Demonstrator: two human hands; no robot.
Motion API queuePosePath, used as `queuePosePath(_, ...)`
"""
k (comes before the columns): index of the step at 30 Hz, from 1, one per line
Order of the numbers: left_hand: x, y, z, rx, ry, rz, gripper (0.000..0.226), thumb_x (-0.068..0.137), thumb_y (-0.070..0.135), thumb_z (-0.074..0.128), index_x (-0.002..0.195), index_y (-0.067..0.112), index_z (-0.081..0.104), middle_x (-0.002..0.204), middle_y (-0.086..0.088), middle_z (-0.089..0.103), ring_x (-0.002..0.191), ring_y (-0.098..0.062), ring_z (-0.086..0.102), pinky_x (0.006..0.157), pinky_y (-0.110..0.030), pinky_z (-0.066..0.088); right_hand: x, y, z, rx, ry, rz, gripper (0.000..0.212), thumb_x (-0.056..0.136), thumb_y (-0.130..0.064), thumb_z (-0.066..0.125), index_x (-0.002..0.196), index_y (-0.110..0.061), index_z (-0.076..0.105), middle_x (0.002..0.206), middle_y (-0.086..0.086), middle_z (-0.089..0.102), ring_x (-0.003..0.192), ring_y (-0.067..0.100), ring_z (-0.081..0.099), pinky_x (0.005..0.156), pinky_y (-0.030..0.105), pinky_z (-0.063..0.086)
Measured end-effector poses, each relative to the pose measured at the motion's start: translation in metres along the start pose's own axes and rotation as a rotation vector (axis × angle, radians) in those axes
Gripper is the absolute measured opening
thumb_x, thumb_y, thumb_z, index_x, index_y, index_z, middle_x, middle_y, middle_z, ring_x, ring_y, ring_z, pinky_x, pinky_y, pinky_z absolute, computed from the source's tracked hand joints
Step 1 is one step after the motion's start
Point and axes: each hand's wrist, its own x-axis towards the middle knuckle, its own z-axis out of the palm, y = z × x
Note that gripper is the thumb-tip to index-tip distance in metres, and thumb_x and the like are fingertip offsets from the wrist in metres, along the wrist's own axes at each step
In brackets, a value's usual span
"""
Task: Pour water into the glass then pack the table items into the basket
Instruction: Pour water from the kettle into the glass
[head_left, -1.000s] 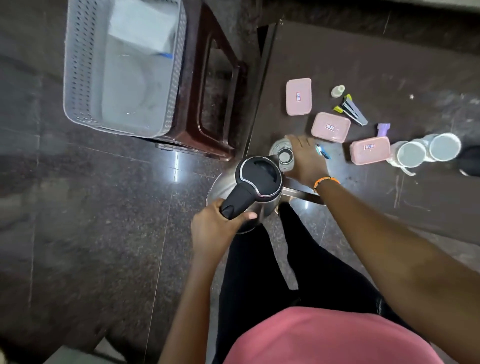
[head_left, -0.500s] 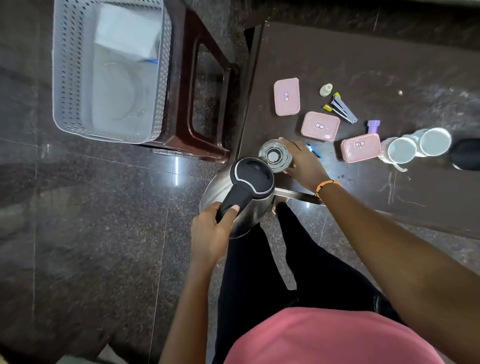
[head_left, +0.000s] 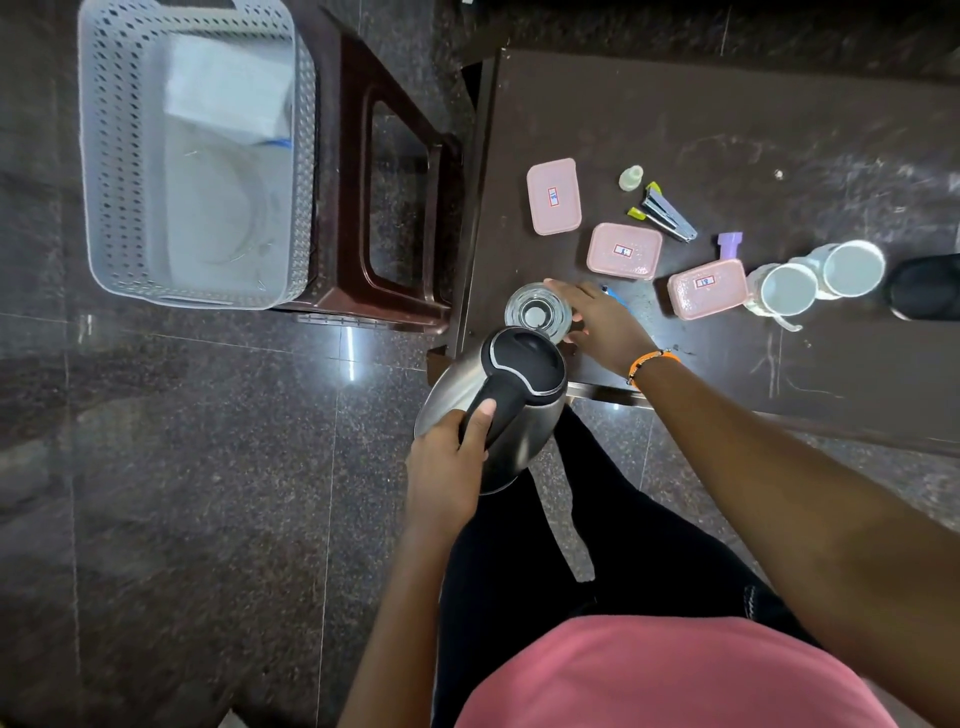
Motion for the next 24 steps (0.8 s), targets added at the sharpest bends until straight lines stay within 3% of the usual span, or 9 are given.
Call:
queuePosePath(3,0.000,0.003,0.002,-0.035,-0.003,-0.031,0.050,0.092,0.051,0.042,0.054,0.020,0.044,0.054,0.006,0.057,0.056,-0.013,0.056,0.064,-0.032,0.042,0.001,0.001,-0.001,0.001,-0.007,0.010,0.077,0.079,0.005,0.060,0.145,-0.024,0.033,0.127,0.015,0.050,0.113,0.032,0.055,0.099,0.048,0.046)
queuePosePath(7,0.001,0.006,0.003,-0.069,-0.031,-0.074,0.046,0.092,0.048,0.044,0.062,0.013,0.050,0.068,-0.009,0.062,0.073,-0.033,0.061,0.072,-0.040,0.047,0.000,0.002,-0.001,-0.028,-0.007,0.014,0.076,0.080,0.001,0.061,0.144,-0.027,0.032,0.127,0.014,0.051,0.109,0.032,0.056,0.096,0.047,0.048)
queuePosePath(10,0.000,0.006,0.002,-0.107,-0.052,-0.105,0.036,0.090,0.041,0.050,0.071,0.011,0.054,0.079,-0.018,0.065,0.082,-0.038,0.062,0.079,-0.046,0.050,0.000,0.002,-0.001,-0.033,-0.012,0.012,0.076,0.081,0.000,0.061,0.145,-0.028,0.031,0.129,0.015,0.051,0.108,0.032,0.057,0.097,0.046,0.048)
queuePosePath(15,-0.004,0.006,0.000,-0.212,-0.091,-0.179,0.024,0.091,0.032,0.052,0.076,0.014,0.057,0.068,-0.002,0.060,0.075,-0.027,0.058,0.079,-0.038,0.047,0.000,0.002,-0.002,-0.037,-0.011,0.012,0.075,0.081,-0.001,0.063,0.145,-0.026,0.031,0.129,0.016,0.051,0.110,0.032,0.056,0.098,0.046,0.047)
queuePosePath(20,-0.001,0.002,-0.005,-0.251,-0.085,-0.218,0.030,0.092,0.032,0.052,0.067,0.016,0.054,0.063,0.000,0.058,0.064,-0.022,0.052,0.071,-0.034,0.042,0.001,0.002,-0.002,-0.038,-0.026,0.021,0.076,0.081,-0.003,0.063,0.144,-0.028,0.031,0.130,0.013,0.052,0.103,0.031,0.059,0.094,0.047,0.049)
queuePosePath(24,0.002,0.001,-0.007,-0.116,-0.121,-0.148,0.022,0.085,0.033,0.061,0.075,0.014,0.057,0.068,0.000,0.061,0.065,-0.019,0.056,0.063,-0.027,0.044,0.001,0.004,-0.002,-0.010,-0.018,0.024,0.077,0.079,-0.002,0.064,0.143,-0.031,0.033,0.129,0.012,0.055,0.098,0.028,0.060,0.092,0.046,0.050)
